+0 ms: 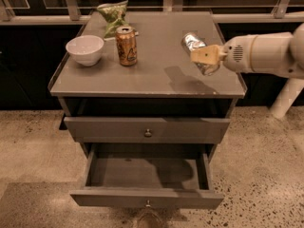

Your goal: Place redbull can into middle drawer

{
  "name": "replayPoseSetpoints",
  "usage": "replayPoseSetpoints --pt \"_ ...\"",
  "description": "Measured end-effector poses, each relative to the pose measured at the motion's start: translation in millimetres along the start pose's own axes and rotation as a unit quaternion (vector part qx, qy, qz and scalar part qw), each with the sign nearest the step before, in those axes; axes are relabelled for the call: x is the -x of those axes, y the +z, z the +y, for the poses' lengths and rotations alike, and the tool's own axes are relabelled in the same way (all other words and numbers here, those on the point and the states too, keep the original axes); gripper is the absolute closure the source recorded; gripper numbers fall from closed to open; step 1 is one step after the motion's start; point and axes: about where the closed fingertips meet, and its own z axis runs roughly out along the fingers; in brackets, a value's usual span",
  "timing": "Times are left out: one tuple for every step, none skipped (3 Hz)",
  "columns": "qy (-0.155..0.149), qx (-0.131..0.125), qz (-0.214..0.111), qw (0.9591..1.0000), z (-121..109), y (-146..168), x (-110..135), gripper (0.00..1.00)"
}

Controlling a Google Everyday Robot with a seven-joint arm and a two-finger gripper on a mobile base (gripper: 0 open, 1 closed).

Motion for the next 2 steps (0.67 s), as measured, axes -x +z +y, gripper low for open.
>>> replayPoseSetpoints --pt "-0.032 -0.004 -0.016 0.9994 0.1 -23.3 2.7 1.00" --pt "-0.032 -0.004 -0.015 0.9994 -0.3 -23.4 2.4 1.00"
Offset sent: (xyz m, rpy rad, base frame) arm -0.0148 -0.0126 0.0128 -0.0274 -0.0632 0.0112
